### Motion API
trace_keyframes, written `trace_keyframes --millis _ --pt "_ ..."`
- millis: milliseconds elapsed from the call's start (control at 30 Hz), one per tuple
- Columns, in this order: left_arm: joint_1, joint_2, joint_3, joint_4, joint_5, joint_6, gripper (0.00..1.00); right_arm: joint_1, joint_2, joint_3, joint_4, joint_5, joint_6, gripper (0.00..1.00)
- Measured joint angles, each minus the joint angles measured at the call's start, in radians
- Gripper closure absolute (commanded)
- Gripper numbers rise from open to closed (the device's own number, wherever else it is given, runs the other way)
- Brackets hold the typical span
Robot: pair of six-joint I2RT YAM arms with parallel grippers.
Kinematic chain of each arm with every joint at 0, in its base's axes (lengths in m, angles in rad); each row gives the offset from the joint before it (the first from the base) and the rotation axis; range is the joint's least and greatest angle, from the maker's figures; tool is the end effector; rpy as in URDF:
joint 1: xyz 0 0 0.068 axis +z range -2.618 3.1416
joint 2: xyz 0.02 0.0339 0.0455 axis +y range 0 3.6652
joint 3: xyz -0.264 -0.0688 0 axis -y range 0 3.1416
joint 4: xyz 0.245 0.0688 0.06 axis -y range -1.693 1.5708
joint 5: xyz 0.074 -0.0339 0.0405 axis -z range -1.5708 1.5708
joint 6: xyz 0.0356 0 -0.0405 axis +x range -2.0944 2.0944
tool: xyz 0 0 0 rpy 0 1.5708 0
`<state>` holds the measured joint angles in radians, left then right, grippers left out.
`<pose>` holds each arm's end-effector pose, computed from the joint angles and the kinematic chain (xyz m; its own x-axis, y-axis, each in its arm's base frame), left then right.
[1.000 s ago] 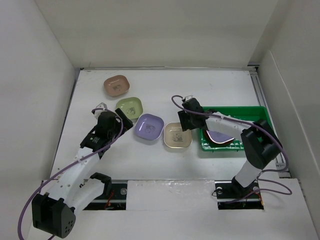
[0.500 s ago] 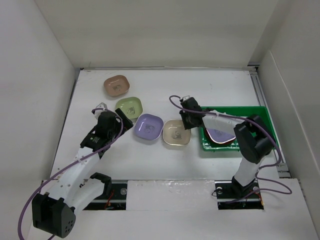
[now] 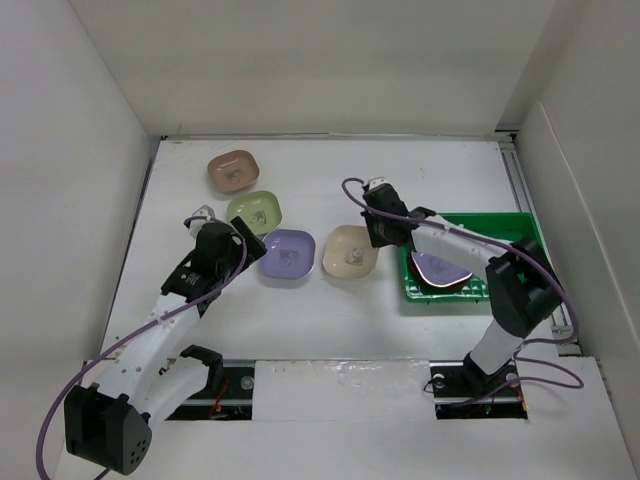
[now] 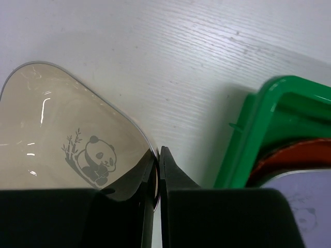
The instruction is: Place the plates into the plastic bin on the countertop
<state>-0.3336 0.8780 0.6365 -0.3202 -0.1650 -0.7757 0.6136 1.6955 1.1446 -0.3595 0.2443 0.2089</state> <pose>0.1871 -0.0586 0.2582 -0.4935 -0.5600 -0.6655 -0.2156 0.8200 -0.5302 0.2989 0.2000 0.2126 -0.7224 -0.2626 -0.6397 -0.2940 0.9539 -0.0597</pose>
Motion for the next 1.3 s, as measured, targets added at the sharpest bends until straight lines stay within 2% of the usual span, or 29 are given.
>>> trace_keyframes --millis 233,400,633,767,933,1000,1033,1133,1167,1300 --pt "0.000 0.000 0.000 0.001 0.000 0.000 0.00 -0.050 -0.210 -0.035 -0.072 0.051 0.020 1.00" --pt "0.000 0.005 0.000 0.006 0.005 0.000 0.00 -0.254 -0.448 -0.163 -0.043 0.048 0.080 1.00" --pt "0.000 0.010 0.000 0.014 0.019 0.000 0.00 -0.539 -0.678 -0.392 -0.025 0.019 0.152 1.00" --pt "0.000 0.012 0.000 0.023 0.030 0.001 0.00 -0.679 -0.719 -0.440 -0.031 -0.045 0.134 1.00" --pt "0.000 0.018 0.000 0.034 0.034 0.001 0.00 -0.732 -0.719 -0.441 -0.031 -0.116 0.096 0.98" --pt "0.000 0.018 0.000 0.036 0.034 0.001 0.00 -0.732 -0.719 -0.441 -0.030 -0.138 0.088 0.91" --pt "0.000 0.018 0.000 0.037 0.034 0.001 0.00 -0.732 -0.719 -0.441 -0.030 -0.150 0.084 0.71" --pt "0.000 0.018 0.000 0.040 0.033 0.001 0.00 -0.732 -0.731 -0.442 -0.031 -0.182 0.082 0.30" --pt "0.000 0.018 0.000 0.039 0.033 0.001 0.00 -0.732 -0.743 -0.444 -0.030 -0.185 0.082 0.22" --pt "0.000 0.018 0.000 0.039 0.032 0.001 0.00 -0.732 -0.804 -0.458 -0.035 -0.185 0.087 0.07"
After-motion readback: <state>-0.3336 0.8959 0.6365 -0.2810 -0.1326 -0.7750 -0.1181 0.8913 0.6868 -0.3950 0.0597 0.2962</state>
